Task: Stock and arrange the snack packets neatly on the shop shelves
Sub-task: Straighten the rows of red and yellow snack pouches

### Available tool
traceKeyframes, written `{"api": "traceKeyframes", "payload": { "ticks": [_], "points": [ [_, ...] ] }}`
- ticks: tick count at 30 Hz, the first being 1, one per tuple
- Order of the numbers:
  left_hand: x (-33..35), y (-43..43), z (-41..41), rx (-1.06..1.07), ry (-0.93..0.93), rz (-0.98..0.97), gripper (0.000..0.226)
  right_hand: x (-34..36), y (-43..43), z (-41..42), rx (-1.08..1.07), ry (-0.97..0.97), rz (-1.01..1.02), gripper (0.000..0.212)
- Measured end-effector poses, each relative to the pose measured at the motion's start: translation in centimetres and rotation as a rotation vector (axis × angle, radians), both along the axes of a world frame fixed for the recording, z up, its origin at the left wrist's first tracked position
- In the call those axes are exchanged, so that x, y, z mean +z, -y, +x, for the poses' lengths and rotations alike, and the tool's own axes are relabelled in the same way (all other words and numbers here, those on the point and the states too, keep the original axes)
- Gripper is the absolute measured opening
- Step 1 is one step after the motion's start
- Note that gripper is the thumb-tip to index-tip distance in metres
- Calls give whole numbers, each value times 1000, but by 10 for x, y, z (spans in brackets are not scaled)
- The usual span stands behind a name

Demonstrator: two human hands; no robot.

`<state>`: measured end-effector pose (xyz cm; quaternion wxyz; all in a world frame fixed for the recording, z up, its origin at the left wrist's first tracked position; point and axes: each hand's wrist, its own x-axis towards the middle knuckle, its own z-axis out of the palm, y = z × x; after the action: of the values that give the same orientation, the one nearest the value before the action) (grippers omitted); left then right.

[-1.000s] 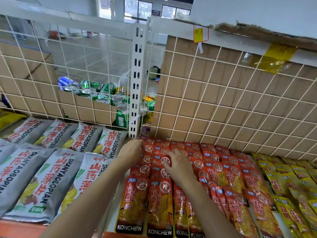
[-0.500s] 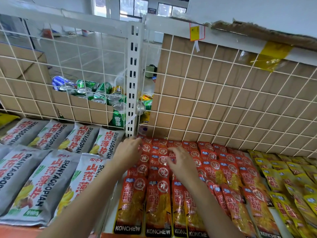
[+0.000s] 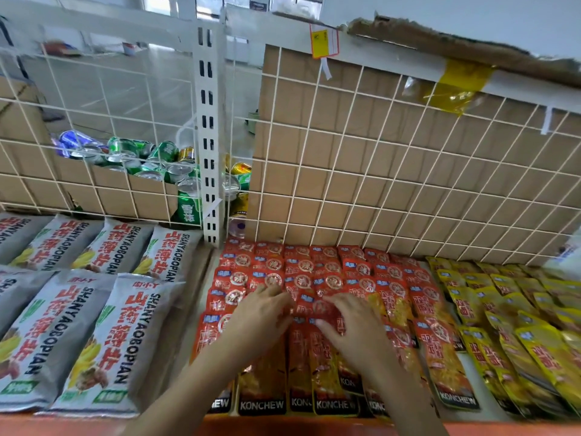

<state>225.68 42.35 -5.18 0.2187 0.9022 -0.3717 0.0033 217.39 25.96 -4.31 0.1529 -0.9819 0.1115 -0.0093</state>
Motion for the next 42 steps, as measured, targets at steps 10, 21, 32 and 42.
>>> {"api": "traceKeyframes", "payload": {
  "ticks": [10, 21, 32, 42],
  "points": [
    [-9, 9, -18, 39, 12, 111, 46, -10, 0, -8, 26, 6, -24, 64],
    [-32, 11, -65, -19, 130, 305, 57, -6, 19, -8, 112, -24, 83, 49],
    [-36, 11, -86, 78, 266, 343, 61, -3, 28, -7, 135, 28, 150, 42],
    [-45, 9, -94, 157, 250, 320, 55, 7, 29, 16, 186, 94, 104, 40]
  ]
}}
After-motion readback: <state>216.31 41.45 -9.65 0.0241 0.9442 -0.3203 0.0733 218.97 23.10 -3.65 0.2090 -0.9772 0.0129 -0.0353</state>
